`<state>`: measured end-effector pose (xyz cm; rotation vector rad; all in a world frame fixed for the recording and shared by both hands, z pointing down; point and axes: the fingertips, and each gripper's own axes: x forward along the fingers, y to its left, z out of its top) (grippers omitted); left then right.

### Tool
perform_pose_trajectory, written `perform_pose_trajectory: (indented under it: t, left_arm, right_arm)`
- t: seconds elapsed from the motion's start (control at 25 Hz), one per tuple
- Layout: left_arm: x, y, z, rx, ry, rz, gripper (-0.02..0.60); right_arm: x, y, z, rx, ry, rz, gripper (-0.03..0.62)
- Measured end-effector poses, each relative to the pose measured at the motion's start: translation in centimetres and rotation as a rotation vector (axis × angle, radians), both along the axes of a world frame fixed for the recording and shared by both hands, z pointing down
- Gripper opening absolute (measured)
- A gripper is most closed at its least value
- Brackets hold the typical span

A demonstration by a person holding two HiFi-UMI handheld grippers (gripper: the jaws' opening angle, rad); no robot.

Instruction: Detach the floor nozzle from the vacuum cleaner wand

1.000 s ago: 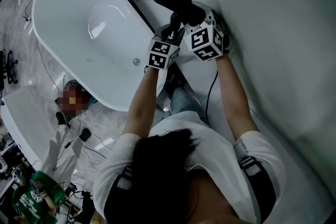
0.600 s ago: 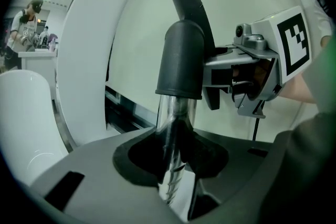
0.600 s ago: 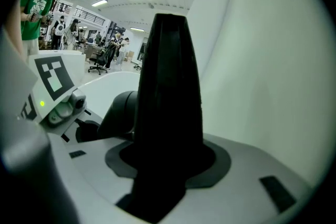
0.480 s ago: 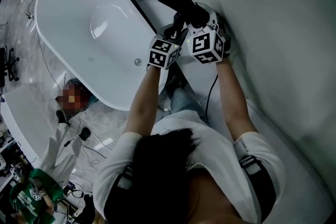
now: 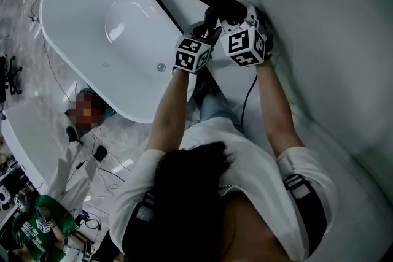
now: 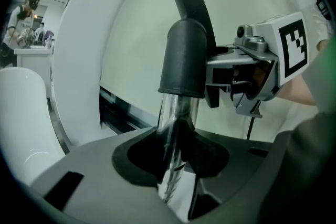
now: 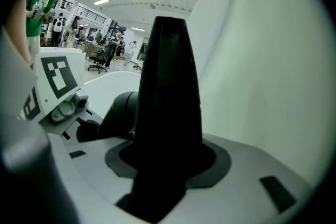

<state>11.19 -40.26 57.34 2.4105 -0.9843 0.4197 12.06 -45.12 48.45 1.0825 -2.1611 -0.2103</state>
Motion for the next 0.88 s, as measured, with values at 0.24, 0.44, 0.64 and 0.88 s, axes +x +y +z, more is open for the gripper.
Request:
perform_pose_trajectory:
  t: [0.24, 0.44, 0.64, 0.88]
  left_arm:
    - [-0.3, 0.3, -0.7, -0.013, 0.045, -0.029, 0.141]
    - [-0.2, 0.6, -0.9, 0.007, 0.019, -0.024, 0.14]
    - [-0.4, 1.1, -0.9, 0.035, 0.01, -0.044, 0.14]
    - [0.3, 1.7, -1.0, 0.05, -0.004, -0.027, 0.137]
  right_arm:
    - [-0.2, 0.5, -0.9, 0.035, 0.014, 0.014, 0.207]
    - [-0.2, 0.8, -0.9, -0.012, -0.023, -0.034, 0.207]
    - [-0.2, 1.2, -0.5, -0.051, -0.048, -0.043, 0.21]
    - [0.4, 1.9, -0.4, -0.093, -0.051, -0.068, 0.212]
